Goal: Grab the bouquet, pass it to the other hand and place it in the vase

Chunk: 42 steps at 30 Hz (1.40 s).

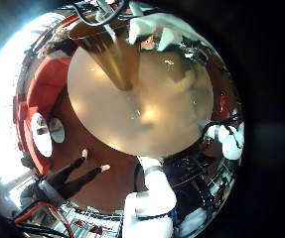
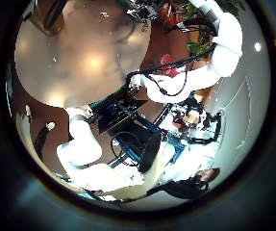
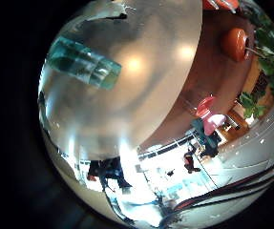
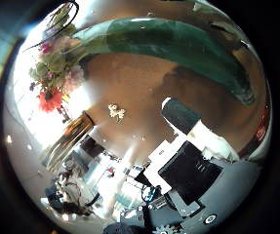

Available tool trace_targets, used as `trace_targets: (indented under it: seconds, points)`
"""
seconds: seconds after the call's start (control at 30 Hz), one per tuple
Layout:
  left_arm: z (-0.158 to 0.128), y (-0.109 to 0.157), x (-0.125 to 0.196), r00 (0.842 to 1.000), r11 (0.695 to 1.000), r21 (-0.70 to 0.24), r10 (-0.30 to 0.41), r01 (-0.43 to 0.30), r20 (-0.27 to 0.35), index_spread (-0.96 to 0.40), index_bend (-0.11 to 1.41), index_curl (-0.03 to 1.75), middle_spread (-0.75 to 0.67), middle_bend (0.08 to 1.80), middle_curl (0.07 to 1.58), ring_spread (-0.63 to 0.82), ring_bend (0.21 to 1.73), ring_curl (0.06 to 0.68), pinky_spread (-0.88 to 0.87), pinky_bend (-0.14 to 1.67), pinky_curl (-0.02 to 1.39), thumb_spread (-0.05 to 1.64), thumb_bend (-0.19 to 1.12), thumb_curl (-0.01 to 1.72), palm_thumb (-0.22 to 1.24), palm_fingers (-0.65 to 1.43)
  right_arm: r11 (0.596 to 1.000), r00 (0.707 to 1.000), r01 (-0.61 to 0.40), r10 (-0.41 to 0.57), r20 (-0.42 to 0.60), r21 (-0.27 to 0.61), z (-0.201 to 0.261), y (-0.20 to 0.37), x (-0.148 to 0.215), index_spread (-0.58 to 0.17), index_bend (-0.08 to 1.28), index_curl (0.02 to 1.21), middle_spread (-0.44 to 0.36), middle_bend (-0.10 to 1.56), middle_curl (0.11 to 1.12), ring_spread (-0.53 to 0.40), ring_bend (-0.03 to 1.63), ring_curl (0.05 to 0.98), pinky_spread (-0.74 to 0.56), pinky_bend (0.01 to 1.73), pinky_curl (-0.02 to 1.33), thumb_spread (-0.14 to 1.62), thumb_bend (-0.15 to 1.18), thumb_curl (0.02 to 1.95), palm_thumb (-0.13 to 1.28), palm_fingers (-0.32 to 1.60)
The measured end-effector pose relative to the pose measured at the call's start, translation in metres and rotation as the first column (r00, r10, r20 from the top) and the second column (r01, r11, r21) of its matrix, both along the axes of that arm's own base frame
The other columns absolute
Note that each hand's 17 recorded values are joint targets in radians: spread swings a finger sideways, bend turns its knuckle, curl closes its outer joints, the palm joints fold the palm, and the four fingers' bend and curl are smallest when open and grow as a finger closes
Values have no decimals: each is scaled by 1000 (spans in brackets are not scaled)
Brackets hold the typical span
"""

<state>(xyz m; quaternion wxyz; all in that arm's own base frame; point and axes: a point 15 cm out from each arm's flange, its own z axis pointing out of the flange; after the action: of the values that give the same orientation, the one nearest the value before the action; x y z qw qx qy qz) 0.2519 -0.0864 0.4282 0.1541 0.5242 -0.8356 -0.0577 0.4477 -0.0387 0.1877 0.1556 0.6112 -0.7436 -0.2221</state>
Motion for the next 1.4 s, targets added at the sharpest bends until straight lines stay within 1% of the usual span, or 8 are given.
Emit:
trace_targets:
  seconds: [0.47,0.6,0.8,0.93,1.07,1.1,1.27,1.4]
  points:
    - [3,-7,0,1000,1000,-2,-4,4,5,82,159,291,445,199,345,572,533,206,544,245,321,1048,-23,281,70,32,1000,999,-18,17,-45,-10,-9,2,-10,-222,178,351,-103,500,478,-239,1024,383,-36,818,173,1044,-24,431,652,453]
    - [1,-7,1,1000,1000,-1,-3,3,1,82,159,290,445,198,345,572,532,205,544,245,321,1048,-23,281,70,33,1000,999,-20,19,-48,-13,-11,4,-11,-250,157,345,-145,554,506,-273,1085,398,-162,932,181,1040,-22,433,665,603]
    - [2,-7,1,1000,1000,-1,-3,3,1,82,159,289,445,198,344,572,532,205,544,244,321,1047,-23,280,75,33,999,998,-38,36,-42,-36,-13,4,-9,-367,199,368,-242,660,590,-304,1199,451,-423,1145,246,1018,-16,446,715,948]
    - [3,-6,0,1000,1000,-2,-4,4,3,82,159,289,445,198,344,572,531,205,544,244,321,1047,-23,278,76,33,994,998,-57,54,-32,-95,-14,3,-5,-452,358,477,-287,766,686,-291,1233,499,-420,1238,317,1006,-15,456,751,1155]
    - [5,-5,0,1000,1000,-3,-6,6,4,82,158,289,445,199,344,572,531,206,544,244,321,1047,-23,277,77,33,988,997,-73,76,14,-136,-10,3,6,-512,566,619,-313,888,787,-273,1276,544,-357,1352,388,981,-11,475,813,1173]
    - [5,-5,0,1000,1000,-4,-5,5,5,82,159,289,445,198,344,572,531,206,544,244,321,1046,-21,278,81,33,988,997,-74,78,26,-139,-10,3,8,-519,653,664,-314,922,813,-265,1279,552,-338,1368,402,972,-10,482,832,1194]
    - [6,-4,1,1000,1000,-6,-9,9,9,82,159,289,445,198,343,572,531,206,544,244,321,1052,-23,279,85,33,987,990,-57,76,123,-150,-4,2,15,-484,912,843,-293,1097,916,-239,1348,604,-266,1423,460,938,4,523,931,1181]
    - [7,-2,0,1000,1000,-9,-11,11,6,82,159,289,445,198,343,572,531,206,544,244,321,1054,-23,278,86,33,988,977,-41,71,199,-151,5,0,16,-445,993,912,-268,1176,946,-225,1383,632,-235,1447,491,940,43,569,1046,1152]
